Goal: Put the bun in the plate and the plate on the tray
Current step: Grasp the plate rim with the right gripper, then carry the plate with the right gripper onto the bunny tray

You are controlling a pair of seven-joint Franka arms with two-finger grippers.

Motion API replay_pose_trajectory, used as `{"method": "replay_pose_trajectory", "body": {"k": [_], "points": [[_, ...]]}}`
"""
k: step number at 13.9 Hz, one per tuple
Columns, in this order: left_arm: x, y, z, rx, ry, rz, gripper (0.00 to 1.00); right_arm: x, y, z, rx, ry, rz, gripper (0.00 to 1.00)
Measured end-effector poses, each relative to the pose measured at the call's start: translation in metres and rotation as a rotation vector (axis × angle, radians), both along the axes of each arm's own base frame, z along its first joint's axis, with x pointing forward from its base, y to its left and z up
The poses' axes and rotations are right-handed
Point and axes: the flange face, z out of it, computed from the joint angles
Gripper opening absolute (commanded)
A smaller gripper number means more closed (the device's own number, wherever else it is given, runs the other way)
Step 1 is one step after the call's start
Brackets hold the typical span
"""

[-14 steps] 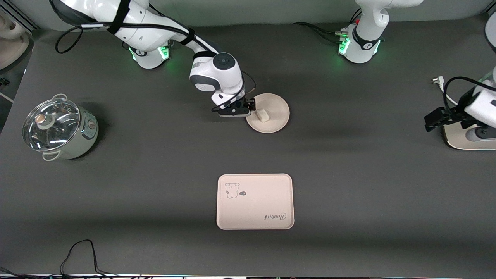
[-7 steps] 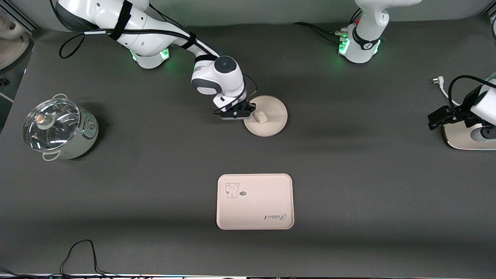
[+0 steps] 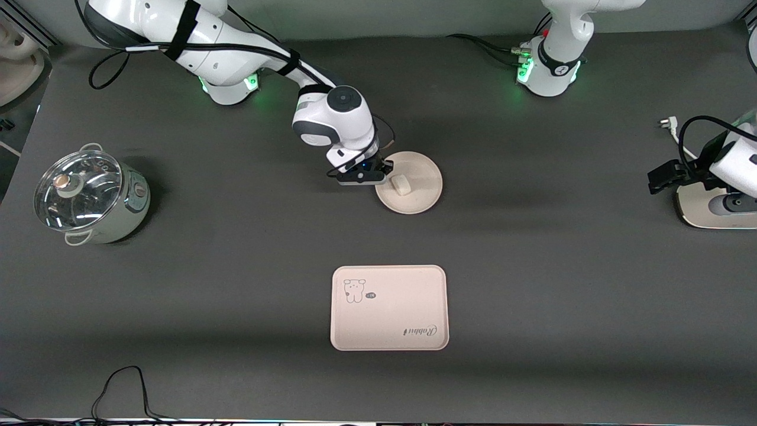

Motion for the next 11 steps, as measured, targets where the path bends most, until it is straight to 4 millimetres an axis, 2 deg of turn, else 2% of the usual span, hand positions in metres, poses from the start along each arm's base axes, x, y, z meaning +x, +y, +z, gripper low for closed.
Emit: {"method": "replay_pose_trajectory", "body": {"k": [3,5,7,9,11], "points": [[0.0,-0.005,0.001,0.0,-0.001,-0.02,1.0,0.018,0.001,0.026,0.024,-0.008,-0.03,0.0],[0.001,-0.014,0.005,0.0,-0.008,-0.034,1.0,0.044,-0.001,0.048,0.041,-0.019,-0.064,0.0],[0.001,-0.014,0.009,0.0,-0.017,-0.035,1.0,0.08,-0.002,0.078,0.034,-0.015,-0.086,0.0],[0.001,-0.012,0.012,0.001,-0.019,-0.031,1.0,0.121,-0.006,0.12,0.032,-0.013,-0.081,0.0],[0.0,-0.011,0.011,0.001,-0.011,-0.029,1.0,0.165,-0.021,0.161,0.061,-0.027,-0.081,0.0]]}}
